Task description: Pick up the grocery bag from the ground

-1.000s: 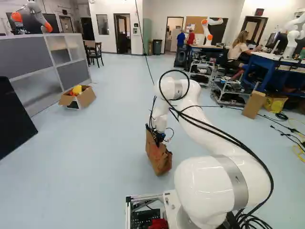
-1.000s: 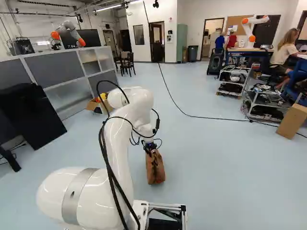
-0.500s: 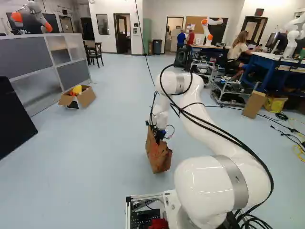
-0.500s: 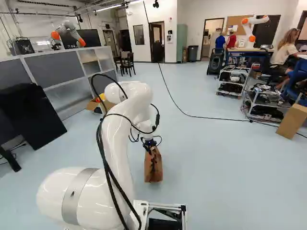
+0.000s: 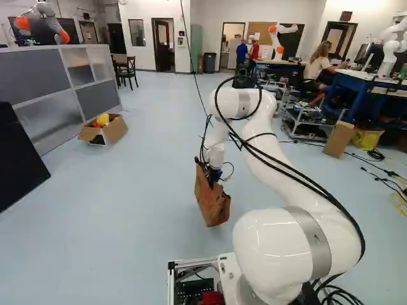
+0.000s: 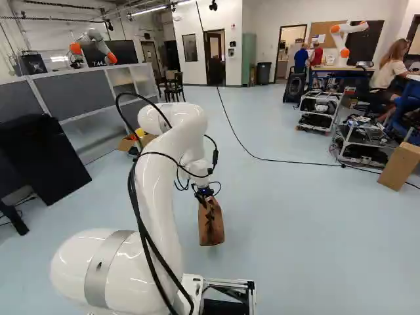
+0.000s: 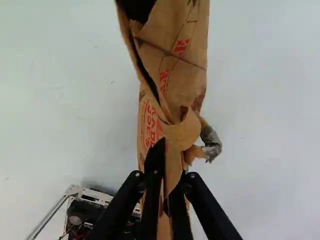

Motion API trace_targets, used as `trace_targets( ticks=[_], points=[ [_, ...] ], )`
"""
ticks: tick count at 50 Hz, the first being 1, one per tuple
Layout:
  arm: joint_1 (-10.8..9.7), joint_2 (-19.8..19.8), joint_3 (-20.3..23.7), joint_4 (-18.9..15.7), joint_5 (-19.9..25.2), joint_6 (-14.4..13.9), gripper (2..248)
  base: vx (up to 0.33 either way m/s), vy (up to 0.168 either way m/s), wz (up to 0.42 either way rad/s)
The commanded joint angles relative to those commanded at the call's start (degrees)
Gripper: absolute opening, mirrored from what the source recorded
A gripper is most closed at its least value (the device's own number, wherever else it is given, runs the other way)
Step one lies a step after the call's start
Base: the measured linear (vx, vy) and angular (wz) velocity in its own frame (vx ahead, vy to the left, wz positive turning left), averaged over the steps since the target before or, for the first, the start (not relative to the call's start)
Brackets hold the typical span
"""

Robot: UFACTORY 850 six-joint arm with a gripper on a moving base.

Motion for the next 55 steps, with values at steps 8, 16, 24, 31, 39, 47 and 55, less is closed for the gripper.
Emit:
trace_targets(
  ticks=[8, 16, 24, 31, 39, 47, 55],
  points=[
    [0.0, 1.7, 1.3, 0.0, 0.0, 0.0, 22, 0.0, 0.0, 0.0],
    [0.0, 3.4, 2.6, 0.0, 0.0, 0.0, 22, 0.0, 0.0, 0.0],
    [0.0, 5.1, 3.9, 0.0, 0.0, 0.0, 22, 0.0, 0.0, 0.0],
    [0.0, 6.6, 4.9, 0.0, 0.0, 0.0, 22, 0.0, 0.0, 0.0],
    [0.0, 8.3, 6.1, 0.0, 0.0, 0.0, 22, 0.0, 0.0, 0.0],
    [0.0, 10.0, 7.3, 0.0, 0.0, 0.0, 22, 0.0, 0.0, 0.0],
    [0.0, 11.7, 8.4, 0.0, 0.0, 0.0, 22, 0.0, 0.0, 0.0]
  ],
)
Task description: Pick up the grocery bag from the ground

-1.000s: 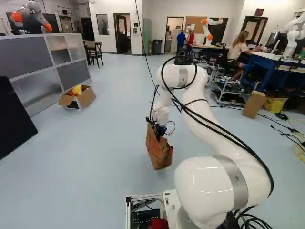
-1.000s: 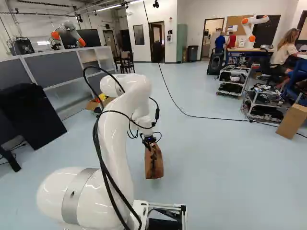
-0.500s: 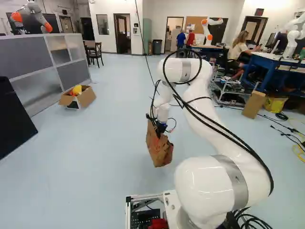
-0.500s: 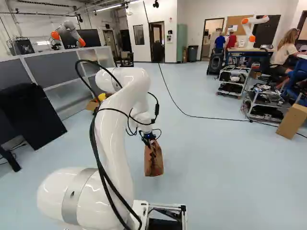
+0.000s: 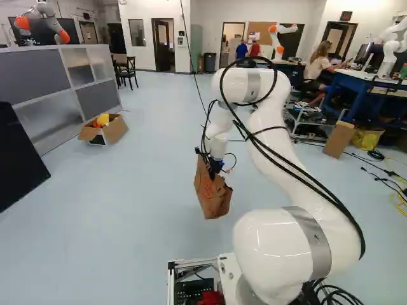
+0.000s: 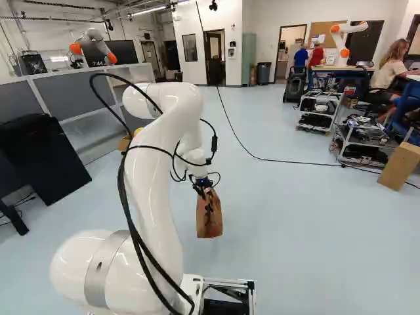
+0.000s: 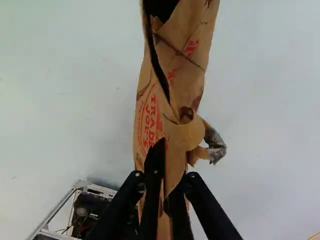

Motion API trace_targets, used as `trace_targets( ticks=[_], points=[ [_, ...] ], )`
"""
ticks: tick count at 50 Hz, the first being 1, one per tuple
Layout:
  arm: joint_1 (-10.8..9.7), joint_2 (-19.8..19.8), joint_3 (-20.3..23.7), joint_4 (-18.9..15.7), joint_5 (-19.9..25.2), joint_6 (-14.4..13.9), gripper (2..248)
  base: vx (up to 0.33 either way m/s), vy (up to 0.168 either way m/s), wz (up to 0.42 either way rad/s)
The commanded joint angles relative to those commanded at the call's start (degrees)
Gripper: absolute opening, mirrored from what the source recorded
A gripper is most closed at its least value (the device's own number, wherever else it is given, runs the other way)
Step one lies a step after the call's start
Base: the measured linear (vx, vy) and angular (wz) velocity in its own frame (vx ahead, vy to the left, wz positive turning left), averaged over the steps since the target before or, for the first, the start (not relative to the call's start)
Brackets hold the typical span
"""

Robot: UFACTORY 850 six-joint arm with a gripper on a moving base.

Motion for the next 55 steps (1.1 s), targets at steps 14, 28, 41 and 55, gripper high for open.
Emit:
trace_targets(
  ticks=[14, 28, 41, 55],
  points=[
    [0.0, 3.0, 2.0, 0.0, 0.0, 0.0, 22, 0.0, 0.0, 0.0],
    [0.0, 6.0, 3.9, 0.0, 0.0, 0.0, 22, 0.0, 0.0, 0.0],
    [0.0, 8.7, 5.5, 0.0, 0.0, 0.0, 22, 0.0, 0.0, 0.0],
    [0.0, 11.7, 7.3, 0.0, 0.0, 0.0, 22, 0.0, 0.0, 0.0]
  ],
)
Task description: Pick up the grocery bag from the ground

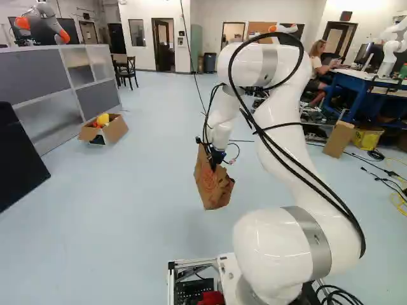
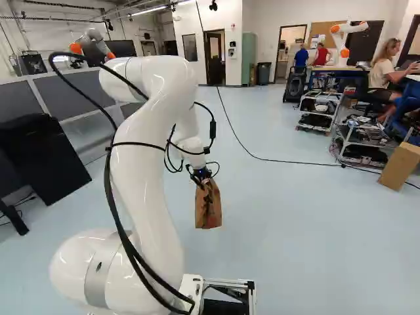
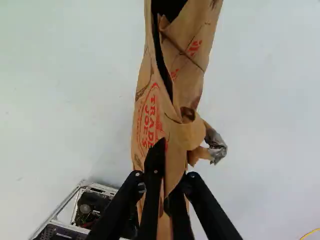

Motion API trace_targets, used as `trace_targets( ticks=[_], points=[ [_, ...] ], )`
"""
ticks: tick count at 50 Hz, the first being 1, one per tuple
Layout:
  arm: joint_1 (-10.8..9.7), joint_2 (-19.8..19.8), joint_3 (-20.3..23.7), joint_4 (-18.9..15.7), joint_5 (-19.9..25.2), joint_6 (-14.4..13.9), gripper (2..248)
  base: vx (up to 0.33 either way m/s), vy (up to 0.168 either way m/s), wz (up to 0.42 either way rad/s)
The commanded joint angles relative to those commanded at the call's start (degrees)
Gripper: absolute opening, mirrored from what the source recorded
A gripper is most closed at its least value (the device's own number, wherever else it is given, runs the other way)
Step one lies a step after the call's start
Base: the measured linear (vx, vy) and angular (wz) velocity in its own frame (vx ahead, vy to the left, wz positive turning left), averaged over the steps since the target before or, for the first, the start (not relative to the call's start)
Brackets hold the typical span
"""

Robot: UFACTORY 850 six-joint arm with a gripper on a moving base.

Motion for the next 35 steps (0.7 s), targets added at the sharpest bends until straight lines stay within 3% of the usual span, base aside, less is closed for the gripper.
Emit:
trace_targets(
  ticks=[35],
  points=[
    [0.0, 6.8, 3.7, 0.0, 0.0, 0.0, 22, 0.0, 0.0, 0.0]
  ],
)
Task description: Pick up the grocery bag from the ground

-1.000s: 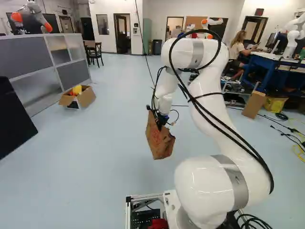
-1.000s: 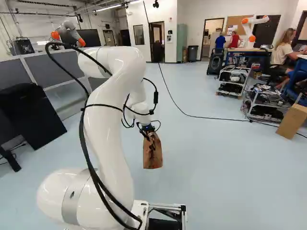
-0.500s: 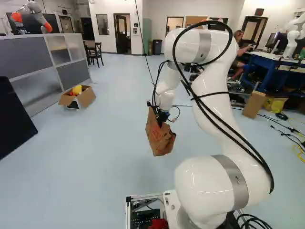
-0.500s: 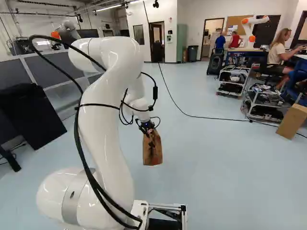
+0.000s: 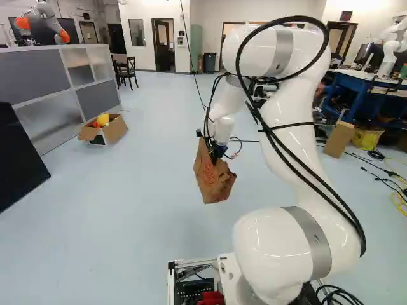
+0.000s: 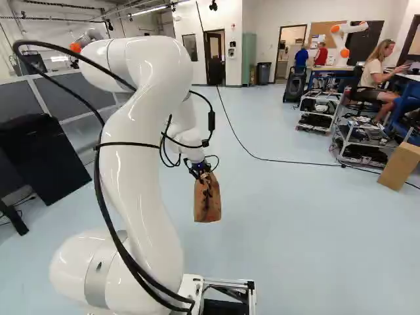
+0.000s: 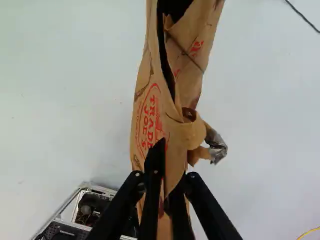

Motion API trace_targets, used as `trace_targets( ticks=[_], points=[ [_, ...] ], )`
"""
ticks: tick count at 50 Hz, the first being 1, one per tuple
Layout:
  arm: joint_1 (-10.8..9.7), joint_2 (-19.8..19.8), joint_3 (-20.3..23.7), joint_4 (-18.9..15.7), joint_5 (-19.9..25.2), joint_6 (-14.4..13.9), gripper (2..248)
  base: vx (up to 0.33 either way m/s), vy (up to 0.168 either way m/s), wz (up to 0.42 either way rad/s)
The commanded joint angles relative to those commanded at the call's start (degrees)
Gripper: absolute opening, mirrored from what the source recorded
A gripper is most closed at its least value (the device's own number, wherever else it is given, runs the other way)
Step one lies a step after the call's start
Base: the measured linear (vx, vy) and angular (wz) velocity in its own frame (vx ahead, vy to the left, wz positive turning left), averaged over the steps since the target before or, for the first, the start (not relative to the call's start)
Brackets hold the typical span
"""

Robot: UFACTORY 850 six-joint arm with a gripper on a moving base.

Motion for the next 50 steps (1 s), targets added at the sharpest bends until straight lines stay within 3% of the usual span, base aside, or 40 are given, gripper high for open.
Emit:
trace_targets(
  ticks=[25, 50],
  points=[
    [0.0, 1.7, 1.6, 0.0, 1.7, 0.6, 22, 0.0, 0.0, 0.0],
    [0.0, 7.4, 7.2, 0.0, 7.4, 2.8, 22, 0.0, 0.0, 0.0]
  ],
)
